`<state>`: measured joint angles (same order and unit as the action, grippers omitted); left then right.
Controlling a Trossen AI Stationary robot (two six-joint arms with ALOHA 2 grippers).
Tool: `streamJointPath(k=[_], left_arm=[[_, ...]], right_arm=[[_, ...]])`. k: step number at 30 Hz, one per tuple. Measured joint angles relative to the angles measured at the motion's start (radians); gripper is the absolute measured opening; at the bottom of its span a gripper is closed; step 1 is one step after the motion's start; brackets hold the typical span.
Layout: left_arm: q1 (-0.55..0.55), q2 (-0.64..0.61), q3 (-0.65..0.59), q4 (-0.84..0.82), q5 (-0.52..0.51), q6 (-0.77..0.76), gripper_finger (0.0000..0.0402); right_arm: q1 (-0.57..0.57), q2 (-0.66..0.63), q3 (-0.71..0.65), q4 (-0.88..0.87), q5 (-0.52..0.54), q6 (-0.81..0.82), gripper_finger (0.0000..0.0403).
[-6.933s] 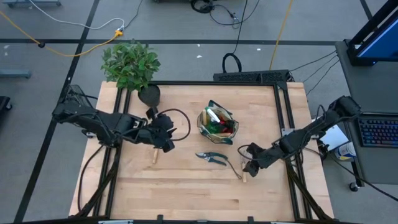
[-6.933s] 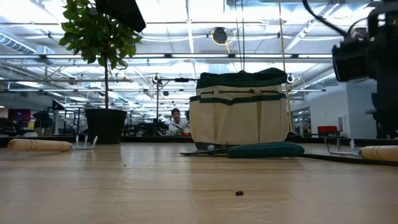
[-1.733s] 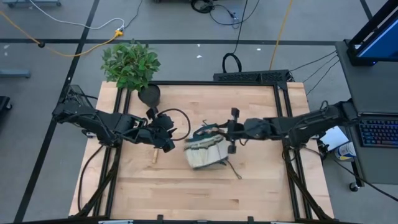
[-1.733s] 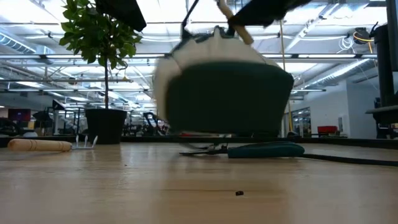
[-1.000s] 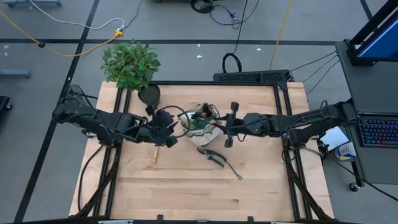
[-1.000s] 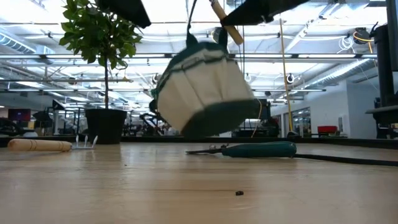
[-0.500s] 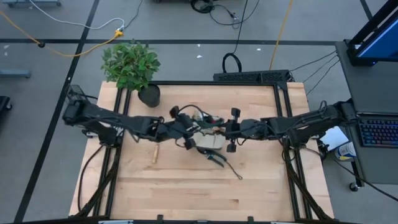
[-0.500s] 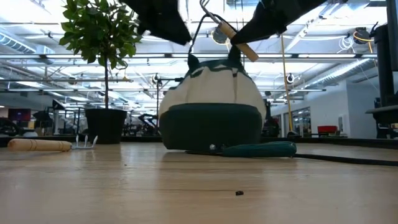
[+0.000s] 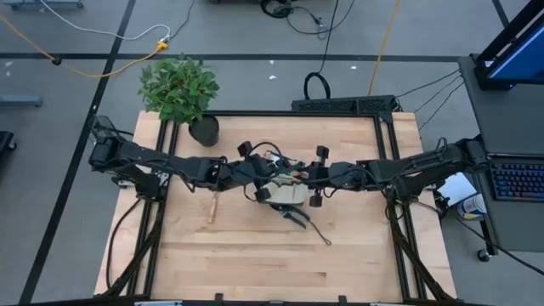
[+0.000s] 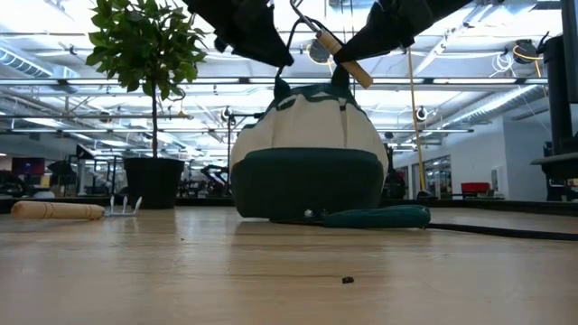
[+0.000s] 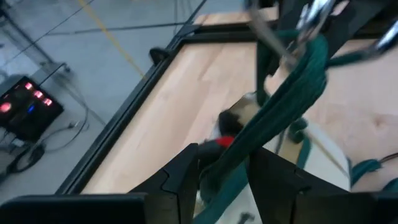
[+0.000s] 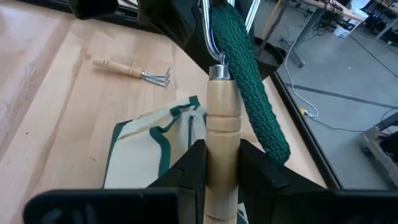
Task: Pick & Place Garden tools in Gardening bag
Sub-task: Put the right hand rake into the gardening bag
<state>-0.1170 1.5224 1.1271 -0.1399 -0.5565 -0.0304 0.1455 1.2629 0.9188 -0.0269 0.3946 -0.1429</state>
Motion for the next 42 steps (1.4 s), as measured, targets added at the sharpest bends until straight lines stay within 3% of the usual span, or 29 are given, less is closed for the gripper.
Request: streamJointPath(k=[7,15,20,25,32,37,42], left_arm=[[0.014,0.011,0.000,0.088,0.039,0.077,0.0123],[0.017,0.011,0.000,0.103,0.047,0.148,0.0014],[0.008,0.011,0.000,0.161,0.037,0.166,0.0027],[-0.003,0.011,0.000,0.184,-0.008,0.233,0.0013],[-0.016,0.011,0.000,0.231,-0.154,0.324,0.0013],[-0.016,0.011,0.000,0.262,-0.157,0.343,0.0016],[-0.025,0.011,0.000,0.250,-0.156,0.337,0.0018]], right_arm=[[0.000,0.000,0.000,0.003,-0.001,0.001,0.0058],[0.000,0.000,0.000,-0.011,0.001,0.056,0.0059],[0.001,-0.001,0.000,-0.129,-0.007,0.240,0.0060],[0.018,0.000,0.000,-0.236,-0.051,0.369,0.0060],[0.065,0.000,0.000,-0.240,-0.059,0.408,0.0060],[0.095,0.000,0.000,-0.244,-0.111,0.453,0.0060],[0.150,0.000,0.000,-0.231,-0.068,0.444,0.0060]])
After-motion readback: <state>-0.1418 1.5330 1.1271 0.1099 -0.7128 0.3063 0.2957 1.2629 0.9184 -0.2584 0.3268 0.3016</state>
